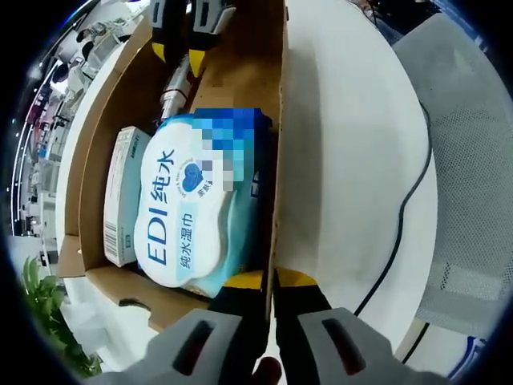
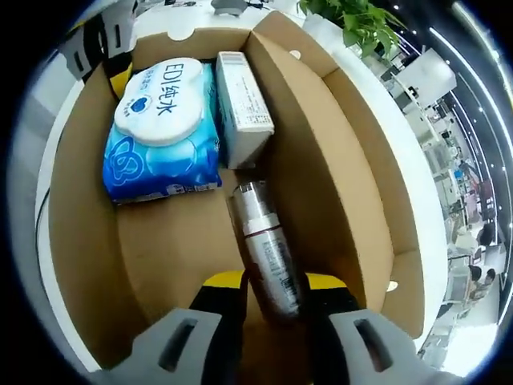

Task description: Operate the shoe box by opening the lid, removing the specified soft item, and placing it in the target area until the item is outside and the box remains undamaged.

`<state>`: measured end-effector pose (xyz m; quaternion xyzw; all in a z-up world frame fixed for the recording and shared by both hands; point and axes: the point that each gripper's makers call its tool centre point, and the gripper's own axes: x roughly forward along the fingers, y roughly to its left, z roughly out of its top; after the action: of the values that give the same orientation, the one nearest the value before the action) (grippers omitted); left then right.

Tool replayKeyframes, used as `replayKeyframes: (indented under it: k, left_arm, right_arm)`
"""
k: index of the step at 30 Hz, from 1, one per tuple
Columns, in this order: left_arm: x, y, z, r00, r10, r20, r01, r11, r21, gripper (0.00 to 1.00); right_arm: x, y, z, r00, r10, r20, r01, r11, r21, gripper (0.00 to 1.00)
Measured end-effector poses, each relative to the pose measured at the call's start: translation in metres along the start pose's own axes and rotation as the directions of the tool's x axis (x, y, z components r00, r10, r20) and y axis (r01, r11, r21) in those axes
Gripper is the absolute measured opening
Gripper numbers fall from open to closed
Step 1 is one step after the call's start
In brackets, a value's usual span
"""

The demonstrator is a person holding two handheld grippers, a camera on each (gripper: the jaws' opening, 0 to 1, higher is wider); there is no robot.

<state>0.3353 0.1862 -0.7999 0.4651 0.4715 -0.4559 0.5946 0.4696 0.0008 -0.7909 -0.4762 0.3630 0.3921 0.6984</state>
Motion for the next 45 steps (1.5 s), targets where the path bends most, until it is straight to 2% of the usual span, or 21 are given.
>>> replayKeyframes:
  k: [7, 9, 15, 17, 21, 22, 24, 25, 27, 30, 31, 33, 36, 38, 41, 43, 45]
  left_arm:
    - [0.000, 0.000, 0.000, 1.000, 0.002, 0.003, -0.002, 1.000, 0.001, 0.01]
    - [0.000, 0.000, 0.000, 1.000, 0.003, 0.003, -0.003, 1.000, 0.000, 0.01]
    - [0.000, 0.000, 0.000, 1.000, 0.000, 0.002, 0.000, 1.000, -0.001, 0.01]
    - [0.000, 0.000, 0.000, 1.000, -0.001, 0.001, 0.001, 1.000, 0.000, 0.01]
    - [0.000, 0.000, 0.000, 1.000, -0.003, 0.000, 0.003, 1.000, 0.000, 0.01]
    - [0.000, 0.000, 0.000, 1.000, -0.002, 0.001, 0.002, 1.000, 0.003, 0.01]
    - [0.000, 0.000, 0.000, 1.000, 0.000, 0.004, 0.000, 1.000, 0.006, 0.01]
    - [0.000, 0.001, 0.000, 1.000, -0.001, 0.002, 0.001, 1.000, 0.006, 0.01]
    - [0.000, 0.001, 0.000, 1.000, -0.005, -0.003, 0.005, 1.000, -0.003, 0.01]
    - [-0.001, 0.000, 0.000, 1.000, -0.003, -0.001, 0.003, 1.000, 0.001, 0.01]
    - [-0.001, 0.000, 0.000, 1.000, -0.002, 0.000, 0.002, 1.000, 0.002, 0.01]
    - [0.000, 0.000, 0.001, 1.000, -0.002, 0.000, 0.002, 1.000, 0.000, 0.01]
    - [0.000, 0.000, 0.001, 1.000, 0.001, 0.003, -0.001, 1.000, 0.001, 0.01]
    - [0.000, 0.000, 0.000, 1.000, 0.002, 0.002, -0.002, 1.000, 0.002, 0.01]
    - [0.000, 0.000, 0.000, 1.000, 0.000, 0.002, 0.000, 1.000, 0.002, 0.01]
    - [0.000, 0.000, 0.000, 1.000, -0.002, 0.001, 0.002, 1.000, 0.002, 0.01]
    - [0.000, 0.000, 0.000, 1.000, -0.002, 0.004, 0.002, 1.000, 0.006, 0.01]
  right_arm:
    - [0.003, 0.003, 0.000, 1.000, 0.020, -0.003, -0.020, 1.000, -0.014, 0.23]
    - [0.005, 0.000, 0.000, 1.000, 0.009, -0.009, -0.009, 0.999, -0.031, 0.19]
    - [0.002, 0.001, 0.006, 0.999, 0.042, 0.007, -0.042, 0.999, 0.004, 0.17]
    - [0.000, 0.010, 0.011, 0.995, 0.090, 0.042, -0.094, 0.991, 0.098, 0.16]
    - [-0.004, 0.013, 0.009, 0.992, 0.119, 0.031, -0.122, 0.983, 0.140, 0.15]
    - [-0.006, 0.020, 0.012, 0.985, 0.161, 0.055, -0.170, 0.954, 0.246, 0.15]
    - [-0.008, 0.023, 0.014, 0.979, 0.190, 0.078, -0.205, 0.924, 0.322, 0.14]
    - [-0.010, 0.020, 0.014, 0.979, 0.181, 0.088, -0.201, 0.910, 0.363, 0.14]
    - [-0.012, 0.022, 0.014, 0.977, 0.194, 0.090, -0.213, 0.899, 0.381, 0.12]
    - [-0.013, 0.024, 0.013, 0.979, 0.193, 0.069, -0.205, 0.915, 0.347, 0.04]
    - [-0.014, 0.026, 0.014, 0.979, 0.195, 0.068, -0.206, 0.916, 0.345, 0.05]
    - [-0.013, 0.024, 0.014, 0.981, 0.182, 0.064, -0.193, 0.932, 0.308, 0.06]
    - [-0.011, 0.022, 0.016, 0.983, 0.173, 0.066, -0.185, 0.928, 0.324, 0.10]
    - [-0.011, 0.022, 0.015, 0.983, 0.171, 0.066, -0.183, 0.930, 0.318, 0.19]
    - [-0.012, 0.023, 0.010, 0.981, 0.186, 0.060, -0.195, 0.923, 0.332, 0.21]
    - [-0.013, 0.028, 0.009, 0.974, 0.215, 0.066, -0.224, 0.901, 0.371, 0.25]
    - [-0.011, 0.029, 0.005, 0.974, 0.220, 0.051, -0.224, 0.907, 0.357, 0.29]
